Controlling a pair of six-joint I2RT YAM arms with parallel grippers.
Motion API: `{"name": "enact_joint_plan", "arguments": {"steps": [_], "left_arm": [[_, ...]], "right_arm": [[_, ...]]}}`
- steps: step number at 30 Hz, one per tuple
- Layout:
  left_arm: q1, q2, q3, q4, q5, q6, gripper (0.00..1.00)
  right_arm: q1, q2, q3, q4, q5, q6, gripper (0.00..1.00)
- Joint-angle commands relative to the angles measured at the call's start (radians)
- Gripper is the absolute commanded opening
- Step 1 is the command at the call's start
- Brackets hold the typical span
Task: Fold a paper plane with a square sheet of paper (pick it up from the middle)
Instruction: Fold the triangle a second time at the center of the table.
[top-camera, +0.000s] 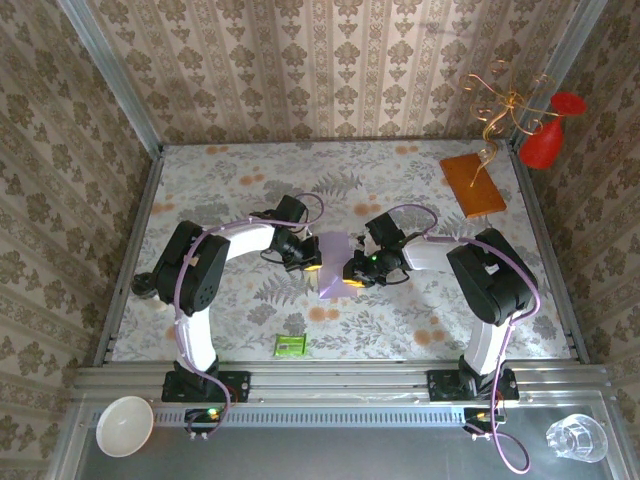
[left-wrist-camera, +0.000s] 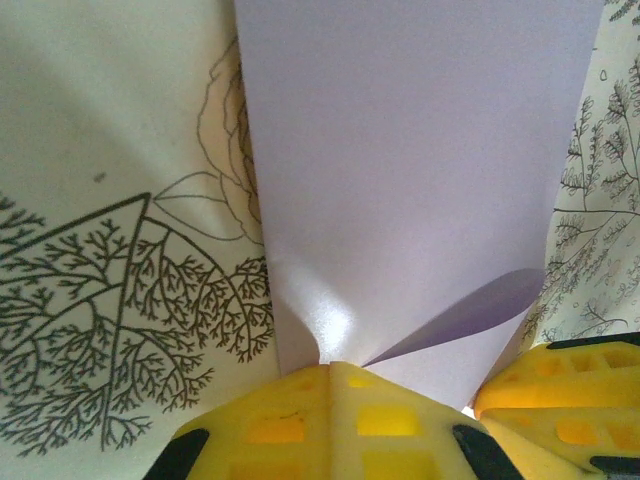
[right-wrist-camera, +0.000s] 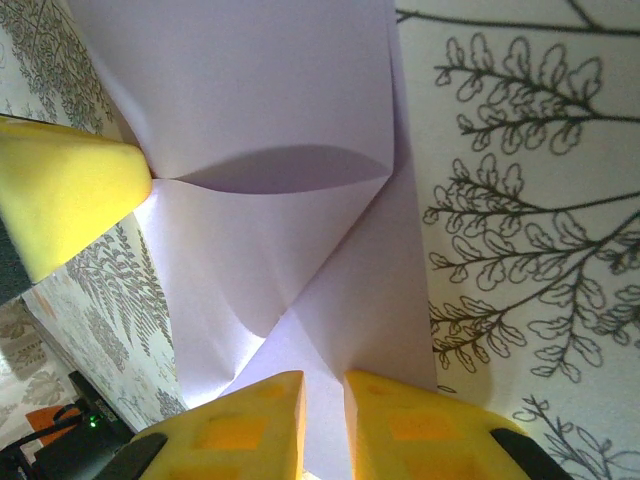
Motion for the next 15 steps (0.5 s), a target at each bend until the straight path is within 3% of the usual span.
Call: {"name": "enact_joint_plan", "arguments": {"steps": [1,15], "left_arm": [[0.005,-0.019,-0.017,-0.007,-0.012,-0.006,0.03],[0.007,-0.048,-0.022,-0.019,-0.046,-0.006,0.02]], "right_arm": [[-0.001,0.024,0.003,-0.073,0.053,-0.008,0.21],[-0.005,0.03,0.001,-0.075,0.064,-0.008,0.19]]}}
